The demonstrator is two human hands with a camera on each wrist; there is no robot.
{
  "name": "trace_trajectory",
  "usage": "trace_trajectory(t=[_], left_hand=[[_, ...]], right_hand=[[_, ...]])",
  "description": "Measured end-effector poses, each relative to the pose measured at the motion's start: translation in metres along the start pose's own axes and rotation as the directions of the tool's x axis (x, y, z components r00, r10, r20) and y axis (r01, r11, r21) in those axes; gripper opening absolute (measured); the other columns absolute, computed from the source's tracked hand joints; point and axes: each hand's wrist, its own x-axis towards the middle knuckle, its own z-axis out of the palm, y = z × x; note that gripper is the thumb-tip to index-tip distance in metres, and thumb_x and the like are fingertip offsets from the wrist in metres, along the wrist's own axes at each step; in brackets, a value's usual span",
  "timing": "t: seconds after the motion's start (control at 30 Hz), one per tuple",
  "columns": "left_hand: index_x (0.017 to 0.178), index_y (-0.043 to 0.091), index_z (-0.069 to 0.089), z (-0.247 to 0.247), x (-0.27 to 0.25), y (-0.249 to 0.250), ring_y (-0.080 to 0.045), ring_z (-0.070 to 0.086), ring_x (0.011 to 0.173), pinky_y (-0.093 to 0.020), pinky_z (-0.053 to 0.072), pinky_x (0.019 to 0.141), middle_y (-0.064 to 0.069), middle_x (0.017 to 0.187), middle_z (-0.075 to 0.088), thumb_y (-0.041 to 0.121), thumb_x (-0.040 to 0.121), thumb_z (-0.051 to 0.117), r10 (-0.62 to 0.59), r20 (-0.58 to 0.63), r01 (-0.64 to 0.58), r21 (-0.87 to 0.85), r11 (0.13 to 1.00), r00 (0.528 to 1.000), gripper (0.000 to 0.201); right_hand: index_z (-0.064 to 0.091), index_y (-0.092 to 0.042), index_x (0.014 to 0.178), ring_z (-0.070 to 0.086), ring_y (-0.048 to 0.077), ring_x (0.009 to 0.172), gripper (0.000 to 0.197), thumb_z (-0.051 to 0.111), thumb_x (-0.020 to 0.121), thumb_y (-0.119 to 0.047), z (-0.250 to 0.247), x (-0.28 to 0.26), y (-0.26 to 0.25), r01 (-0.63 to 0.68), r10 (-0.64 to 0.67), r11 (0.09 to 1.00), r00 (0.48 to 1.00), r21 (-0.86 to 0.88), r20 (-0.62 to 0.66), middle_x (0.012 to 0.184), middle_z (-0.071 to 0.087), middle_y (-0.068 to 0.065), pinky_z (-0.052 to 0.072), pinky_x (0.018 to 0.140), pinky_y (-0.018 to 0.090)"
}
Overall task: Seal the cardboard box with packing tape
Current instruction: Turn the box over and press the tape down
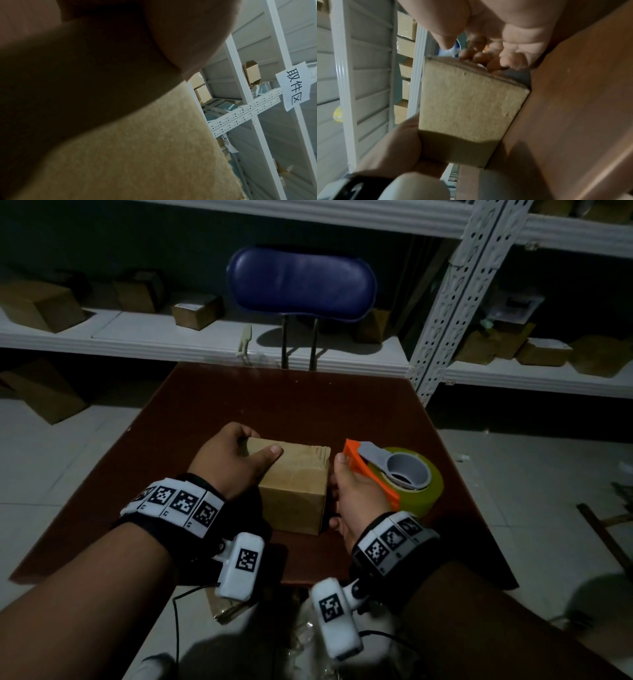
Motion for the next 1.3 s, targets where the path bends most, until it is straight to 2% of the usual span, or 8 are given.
trace_trajectory(t=[0.1, 0.27, 0.4, 0.57, 0.73, 0.93, 1.07, 1.3], left_hand=[[0.109, 0.024, 0.056, 0.000, -0.001, 0.002, -0.019, 0.057, 0.095, -0.031, 0.041, 0.075, 0.002, 0.105, 0.060, 0.053, 0.085, 0.068, -0.007, -0.005, 0.007, 0.011, 1.000, 1.000, 0.040], [0.110, 0.024, 0.056, 0.000, -0.002, 0.003, -0.018, 0.055, 0.093, -0.031, 0.039, 0.074, 0.004, 0.102, 0.058, 0.054, 0.086, 0.068, -0.004, -0.003, 0.005, 0.019, 1.000, 1.000, 0.041], [0.109, 0.024, 0.055, 0.000, -0.003, 0.002, -0.016, 0.055, 0.090, -0.031, 0.039, 0.070, 0.005, 0.099, 0.058, 0.054, 0.085, 0.068, -0.007, -0.002, 0.007, 0.011, 1.000, 1.000, 0.040], [0.109, 0.025, 0.055, 0.000, -0.003, 0.001, -0.017, 0.057, 0.090, -0.031, 0.040, 0.068, 0.004, 0.102, 0.060, 0.054, 0.085, 0.068, -0.012, -0.005, 0.012, 0.004, 1.000, 1.000, 0.040], [0.116, 0.025, 0.058, -0.002, -0.005, 0.000, -0.017, 0.057, 0.101, -0.032, 0.042, 0.080, 0.006, 0.109, 0.059, 0.054, 0.089, 0.064, -0.017, 0.003, 0.017, -0.064, 0.998, 1.000, 0.040], [0.124, 0.027, 0.061, -0.012, -0.009, -0.001, -0.028, 0.059, 0.113, -0.043, 0.044, 0.101, 0.004, 0.113, 0.064, 0.060, 0.098, 0.040, -0.118, 0.050, 0.128, -0.354, 0.926, 0.992, 0.048], [0.139, 0.023, 0.053, -0.009, -0.013, -0.006, -0.025, 0.056, 0.124, -0.041, 0.040, 0.105, 0.002, 0.137, 0.058, 0.078, 0.086, 0.041, -0.100, 0.126, 0.133, -0.288, 0.948, 0.987, 0.077], [0.113, 0.024, 0.064, -0.001, -0.018, -0.014, -0.020, 0.068, 0.097, -0.042, 0.054, 0.090, 0.004, 0.106, 0.072, 0.069, 0.068, 0.073, -0.157, 0.071, 0.171, -0.259, 0.951, 0.985, 0.064]], right_hand=[[0.068, -0.025, 0.120, 0.068, 0.039, 0.102, 0.080, 0.041, 0.072, -0.083, 0.006, 0.002, 0.004, 0.037, -0.037, 0.999, 0.998, -0.001, -0.052, 0.118, 0.071, 0.005, 0.053, 0.062, 0.037], [0.066, -0.027, 0.125, 0.061, 0.035, 0.120, 0.098, 0.031, 0.060, -0.090, 0.012, 0.012, 0.012, 0.105, -0.115, 0.991, 0.987, -0.087, -0.114, 0.128, 0.068, 0.002, 0.046, 0.105, 0.058], [0.068, -0.016, 0.104, 0.063, 0.030, 0.100, 0.053, 0.035, 0.102, -0.057, 0.016, 0.004, 0.009, 0.239, -0.265, 0.954, 0.954, -0.180, -0.137, 0.102, 0.069, 0.008, 0.046, 0.096, 0.041], [0.055, -0.009, 0.104, 0.048, 0.019, 0.082, 0.037, 0.039, 0.106, -0.042, 0.015, -0.002, 0.015, 0.267, -0.328, 0.923, 0.923, -0.276, -0.203, 0.079, 0.050, -0.001, 0.024, 0.069, 0.026], [0.050, -0.024, 0.107, 0.063, 0.023, 0.099, 0.017, 0.044, 0.104, -0.040, 0.012, 0.002, 0.010, 0.296, -0.341, 0.928, 0.919, -0.228, -0.196, 0.105, 0.065, 0.002, 0.048, 0.084, 0.034], [0.049, -0.017, 0.142, 0.059, 0.003, 0.104, 0.058, 0.036, 0.102, -0.057, 0.007, -0.018, -0.032, 0.300, -0.311, 0.947, 0.946, -0.115, -0.089, 0.115, 0.063, -0.013, 0.037, 0.081, 0.008], [0.032, -0.021, 0.157, 0.036, 0.022, 0.145, 0.072, 0.043, 0.098, -0.061, 0.022, -0.019, -0.035, 0.226, -0.226, 0.967, 0.974, -0.118, 0.012, 0.160, 0.037, 0.000, 0.027, 0.113, 0.034], [0.047, -0.024, 0.144, 0.053, 0.024, 0.129, 0.057, 0.065, 0.094, -0.044, 0.036, -0.012, -0.027, 0.242, -0.271, 0.947, 0.955, -0.209, -0.120, 0.140, 0.056, -0.001, 0.044, 0.106, 0.040]])
